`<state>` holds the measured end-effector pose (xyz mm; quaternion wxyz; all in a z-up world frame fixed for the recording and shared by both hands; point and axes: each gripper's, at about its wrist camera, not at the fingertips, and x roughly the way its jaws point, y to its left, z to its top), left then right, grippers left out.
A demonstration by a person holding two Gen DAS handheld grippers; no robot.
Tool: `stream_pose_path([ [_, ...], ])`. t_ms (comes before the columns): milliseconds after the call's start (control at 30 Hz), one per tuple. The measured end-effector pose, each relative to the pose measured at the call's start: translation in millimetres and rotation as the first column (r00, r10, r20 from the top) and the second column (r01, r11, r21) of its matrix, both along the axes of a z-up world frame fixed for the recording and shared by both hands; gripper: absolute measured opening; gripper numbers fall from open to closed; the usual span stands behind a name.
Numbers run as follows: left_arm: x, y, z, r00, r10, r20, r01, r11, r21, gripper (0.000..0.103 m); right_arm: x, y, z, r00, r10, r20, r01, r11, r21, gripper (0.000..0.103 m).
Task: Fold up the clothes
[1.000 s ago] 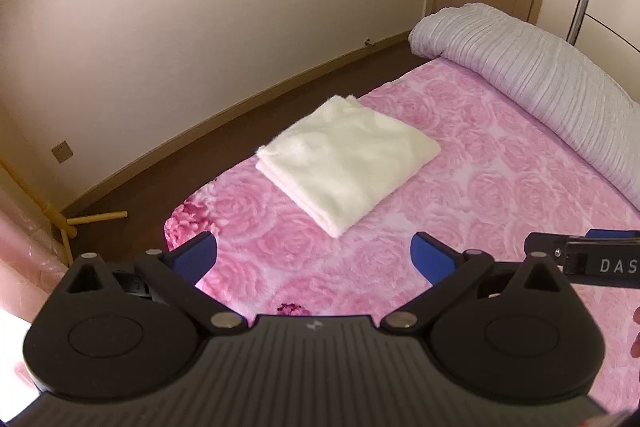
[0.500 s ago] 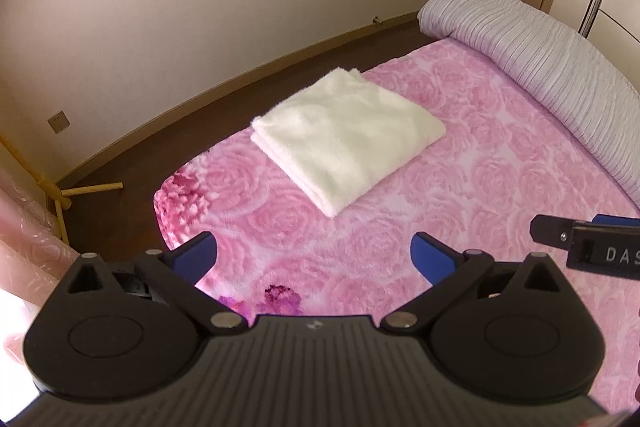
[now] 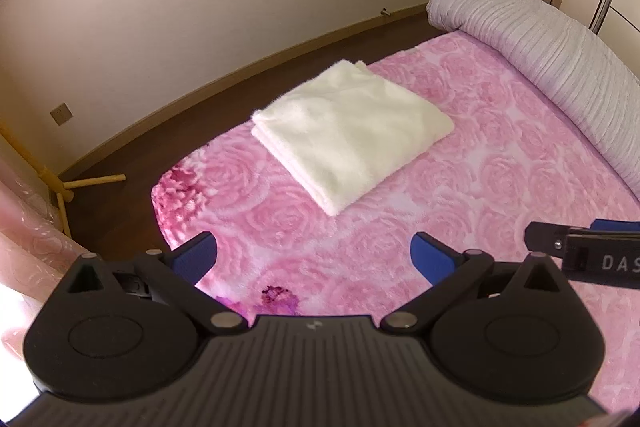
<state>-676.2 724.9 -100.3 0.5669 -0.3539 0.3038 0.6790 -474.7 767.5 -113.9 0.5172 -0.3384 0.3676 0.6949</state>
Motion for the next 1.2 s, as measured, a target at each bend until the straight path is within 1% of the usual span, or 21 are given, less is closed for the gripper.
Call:
stream_pose_path([
  [267, 0, 6, -13, 1.000, 0.012, 0.026, -0.011, 0.999, -0.047, 0.102, -2, 12, -19, 1.000, 0.026, 0.013, -0.025, 0.998, -0.054, 0.089],
  [567, -2, 19, -27, 0.999, 0.024, 0.025, -0.021, 0.995, -0.100, 0.102, -3, 25, -33, 0.999, 0.028, 0.020, -0.026, 0.995, -0.097, 0.089],
  [833, -5, 37, -37, 0.999, 0.016, 0.035, -0.012, 0.993, -0.121, 0.102, -3, 39, -42, 1.000, 0.014, 0.024, -0.011, 0.993, -0.121, 0.089],
  [1033, -9, 50, -44, 0.998, 0.003, 0.069, 0.006, 0.991, -0.135, 0.102, -4, 49, -47, 0.999, -0.005, 0.032, 0.010, 0.991, -0.133, 0.089],
  [1200, -11, 58, -45, 0.998, -0.006, 0.068, 0.015, 0.991, -0.133, 0.102, -5, 57, -50, 0.999, -0.021, 0.037, 0.026, 0.990, -0.142, 0.089],
])
